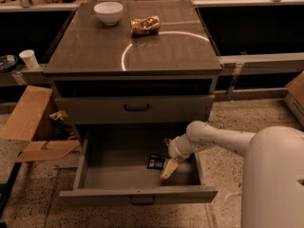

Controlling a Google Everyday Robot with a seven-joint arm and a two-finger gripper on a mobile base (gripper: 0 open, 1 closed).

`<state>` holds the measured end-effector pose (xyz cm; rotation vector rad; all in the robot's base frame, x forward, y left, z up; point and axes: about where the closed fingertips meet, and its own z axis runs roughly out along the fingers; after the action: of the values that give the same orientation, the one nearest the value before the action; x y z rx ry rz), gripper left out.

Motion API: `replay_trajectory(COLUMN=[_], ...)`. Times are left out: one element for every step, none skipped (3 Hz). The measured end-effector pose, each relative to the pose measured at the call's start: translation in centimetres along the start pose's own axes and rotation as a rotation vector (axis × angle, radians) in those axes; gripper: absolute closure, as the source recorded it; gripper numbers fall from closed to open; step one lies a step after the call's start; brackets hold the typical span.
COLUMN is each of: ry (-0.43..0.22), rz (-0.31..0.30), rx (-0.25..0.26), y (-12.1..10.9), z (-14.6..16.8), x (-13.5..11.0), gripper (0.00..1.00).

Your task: Pick rxbar blueberry from middle drawer and place on counter

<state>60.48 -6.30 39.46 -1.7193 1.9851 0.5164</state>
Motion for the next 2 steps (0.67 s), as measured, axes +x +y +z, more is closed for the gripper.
replay_trajectory(ry=[-0.013, -0.017], rz=[-0.001, 0.012], rx=[-0.017, -0.003], y=[0.18, 0.05], z=[1.55, 2.17], x=[-1.55, -2.30], gripper=[0.00, 0.00])
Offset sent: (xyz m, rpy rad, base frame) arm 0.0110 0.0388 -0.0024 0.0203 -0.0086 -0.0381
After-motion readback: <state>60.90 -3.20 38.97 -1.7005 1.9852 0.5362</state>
